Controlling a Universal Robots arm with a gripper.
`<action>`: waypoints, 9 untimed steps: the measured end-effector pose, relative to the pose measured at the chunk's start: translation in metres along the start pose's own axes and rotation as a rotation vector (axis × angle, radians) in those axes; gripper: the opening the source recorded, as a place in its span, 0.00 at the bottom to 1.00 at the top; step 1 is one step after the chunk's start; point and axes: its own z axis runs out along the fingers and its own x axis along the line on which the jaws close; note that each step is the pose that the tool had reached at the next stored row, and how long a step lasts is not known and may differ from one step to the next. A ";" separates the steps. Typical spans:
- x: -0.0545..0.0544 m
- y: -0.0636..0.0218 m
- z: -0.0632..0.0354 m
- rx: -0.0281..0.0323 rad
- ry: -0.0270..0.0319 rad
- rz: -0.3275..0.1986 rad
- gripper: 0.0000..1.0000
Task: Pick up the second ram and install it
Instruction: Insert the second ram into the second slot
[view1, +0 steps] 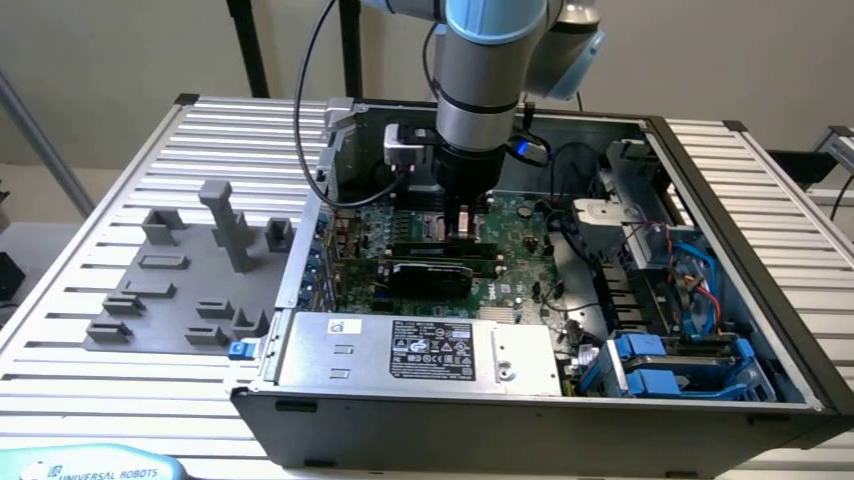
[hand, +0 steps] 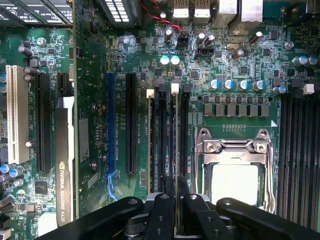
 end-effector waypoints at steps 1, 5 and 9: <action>0.000 0.0000 0.0000 -0.0001 0.0002 0.000 0.14; 0.000 0.0000 0.0006 0.0000 0.0000 0.000 0.14; 0.000 0.0000 0.0009 -0.0002 0.0000 0.000 0.14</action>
